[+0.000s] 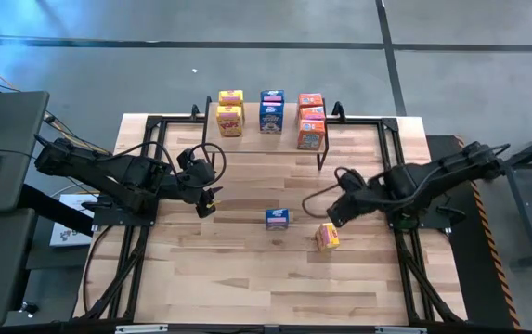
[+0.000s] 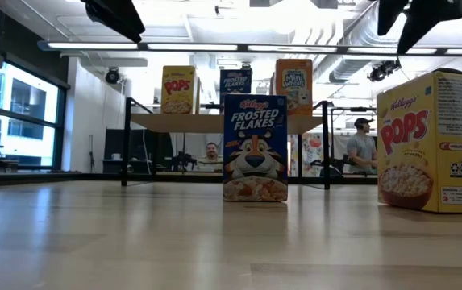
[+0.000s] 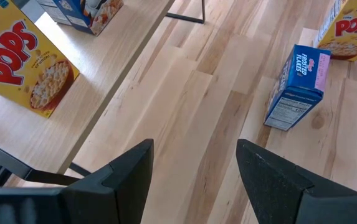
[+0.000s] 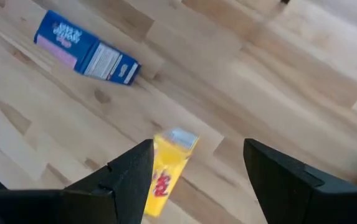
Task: Stack cereal on shelf
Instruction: Put the yellow cereal box on the shelf aligned with the other yellow cereal boxes
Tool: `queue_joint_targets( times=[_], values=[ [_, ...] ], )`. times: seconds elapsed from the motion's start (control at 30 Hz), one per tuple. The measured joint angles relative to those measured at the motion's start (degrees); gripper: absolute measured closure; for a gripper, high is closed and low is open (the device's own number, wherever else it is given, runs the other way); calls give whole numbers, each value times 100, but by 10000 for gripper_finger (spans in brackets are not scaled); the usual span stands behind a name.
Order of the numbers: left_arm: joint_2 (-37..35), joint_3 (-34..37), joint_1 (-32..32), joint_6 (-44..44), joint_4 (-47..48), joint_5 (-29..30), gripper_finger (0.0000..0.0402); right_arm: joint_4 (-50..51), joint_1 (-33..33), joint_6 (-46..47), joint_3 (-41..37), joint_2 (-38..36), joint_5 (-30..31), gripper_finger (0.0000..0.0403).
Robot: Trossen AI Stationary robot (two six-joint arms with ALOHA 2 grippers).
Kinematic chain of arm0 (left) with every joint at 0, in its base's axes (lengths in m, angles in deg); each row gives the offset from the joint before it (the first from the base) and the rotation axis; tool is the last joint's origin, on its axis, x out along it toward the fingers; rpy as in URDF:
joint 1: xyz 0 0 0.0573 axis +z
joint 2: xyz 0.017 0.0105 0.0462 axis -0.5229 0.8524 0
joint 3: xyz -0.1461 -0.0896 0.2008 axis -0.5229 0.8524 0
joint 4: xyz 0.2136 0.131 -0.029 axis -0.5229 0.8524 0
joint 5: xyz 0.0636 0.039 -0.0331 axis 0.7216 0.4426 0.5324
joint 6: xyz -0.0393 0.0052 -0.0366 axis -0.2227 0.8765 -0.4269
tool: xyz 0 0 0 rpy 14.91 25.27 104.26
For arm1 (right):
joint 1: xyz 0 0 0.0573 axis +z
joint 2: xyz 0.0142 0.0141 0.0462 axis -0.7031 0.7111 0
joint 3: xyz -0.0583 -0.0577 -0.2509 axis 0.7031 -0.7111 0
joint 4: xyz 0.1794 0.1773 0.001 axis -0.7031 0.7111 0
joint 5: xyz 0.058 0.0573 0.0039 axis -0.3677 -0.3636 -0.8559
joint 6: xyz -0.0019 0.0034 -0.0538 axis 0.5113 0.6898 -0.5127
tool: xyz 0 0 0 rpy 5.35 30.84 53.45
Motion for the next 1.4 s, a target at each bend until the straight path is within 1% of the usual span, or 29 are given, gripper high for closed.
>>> queue_joint_targets(
  times=[0.3,0.57,0.73,0.83,1.0,1.17,1.4],
  values=[
    [-1,0,1,0,2,1,181,-230,791,1264,-2,447,163,161],
    [-1,0,-1,0,0,2,181,-571,1221,2005,-2,788,227,161],
    [-1,0,-1,0,2,2,181,-625,1458,2388,-2,848,477,161],
    [-1,0,0,0,0,2,181,-691,1557,2519,-2,881,569,161],
    [-1,0,1,0,2,0,181,-892,1612,2520,-2,931,556,161],
    [-1,0,0,0,0,0,181,-662,1607,2635,0,978,558,161],
    [-1,-2,1,0,0,2,181,-602,1555,2660,0,1216,529,161]
  ],
)
